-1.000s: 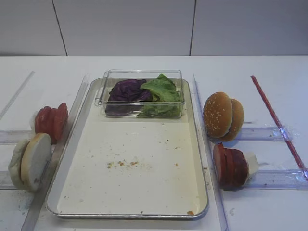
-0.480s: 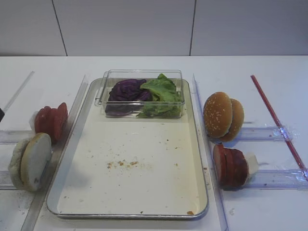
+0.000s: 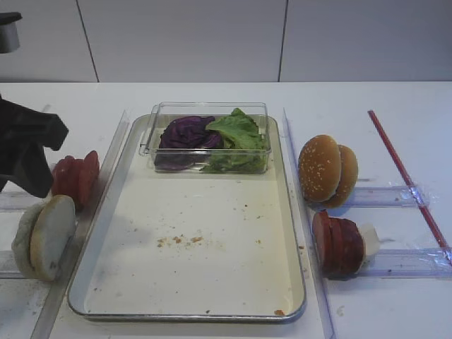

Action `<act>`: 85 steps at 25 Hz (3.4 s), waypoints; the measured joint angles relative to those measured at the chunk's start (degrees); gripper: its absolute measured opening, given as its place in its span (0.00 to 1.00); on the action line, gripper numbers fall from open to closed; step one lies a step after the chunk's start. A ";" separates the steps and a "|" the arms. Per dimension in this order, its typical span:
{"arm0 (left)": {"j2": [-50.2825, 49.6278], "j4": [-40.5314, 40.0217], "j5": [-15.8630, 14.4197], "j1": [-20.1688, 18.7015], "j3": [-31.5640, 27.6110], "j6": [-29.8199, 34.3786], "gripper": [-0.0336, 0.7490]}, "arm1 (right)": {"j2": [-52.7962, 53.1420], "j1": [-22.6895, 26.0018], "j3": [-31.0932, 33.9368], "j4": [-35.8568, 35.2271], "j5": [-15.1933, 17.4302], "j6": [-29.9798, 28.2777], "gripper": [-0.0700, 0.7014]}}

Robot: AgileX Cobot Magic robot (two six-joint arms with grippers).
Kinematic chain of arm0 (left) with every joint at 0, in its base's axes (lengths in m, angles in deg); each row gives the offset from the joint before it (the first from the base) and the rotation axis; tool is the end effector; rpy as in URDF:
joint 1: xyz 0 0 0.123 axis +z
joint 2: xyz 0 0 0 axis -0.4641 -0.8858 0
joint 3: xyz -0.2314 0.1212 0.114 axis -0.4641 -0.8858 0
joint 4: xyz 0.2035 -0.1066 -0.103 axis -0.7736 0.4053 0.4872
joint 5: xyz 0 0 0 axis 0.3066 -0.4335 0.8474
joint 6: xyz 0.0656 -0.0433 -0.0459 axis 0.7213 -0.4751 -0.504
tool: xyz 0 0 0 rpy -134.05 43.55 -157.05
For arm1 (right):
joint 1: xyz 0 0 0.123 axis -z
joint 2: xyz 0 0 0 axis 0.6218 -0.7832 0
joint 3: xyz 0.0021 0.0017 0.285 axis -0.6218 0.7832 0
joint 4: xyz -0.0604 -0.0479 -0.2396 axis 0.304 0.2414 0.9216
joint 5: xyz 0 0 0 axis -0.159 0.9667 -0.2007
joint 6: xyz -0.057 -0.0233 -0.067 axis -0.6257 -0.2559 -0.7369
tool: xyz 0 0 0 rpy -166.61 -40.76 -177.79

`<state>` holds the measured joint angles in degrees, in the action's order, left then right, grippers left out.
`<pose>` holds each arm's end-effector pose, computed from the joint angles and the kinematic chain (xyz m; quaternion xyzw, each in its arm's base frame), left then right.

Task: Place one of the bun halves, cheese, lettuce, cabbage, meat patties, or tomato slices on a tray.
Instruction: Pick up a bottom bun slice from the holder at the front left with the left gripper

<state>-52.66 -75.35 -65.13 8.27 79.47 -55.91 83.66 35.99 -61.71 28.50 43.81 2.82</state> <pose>0.1986 -0.0709 0.3247 0.0439 0.9874 -0.0492 0.1435 -0.0070 0.0036 0.2614 -0.0159 0.8771 0.0357 0.4787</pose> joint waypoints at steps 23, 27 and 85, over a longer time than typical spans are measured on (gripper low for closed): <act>-9.81 1.77 7.79 0.00 0.05 -3.59 0.48 | 0.00 0.00 0.00 0.43 0.00 0.72 0.99; -11.17 1.77 7.72 0.00 0.05 -3.37 0.48 | 0.00 0.00 0.00 0.43 0.00 0.72 0.99; -12.25 1.26 9.54 0.00 -5.53 -3.07 0.38 | 0.00 0.00 0.00 0.64 0.00 1.14 0.98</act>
<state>-64.91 -74.08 -55.59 8.27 73.94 -58.98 83.66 35.99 -61.71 29.14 43.81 3.96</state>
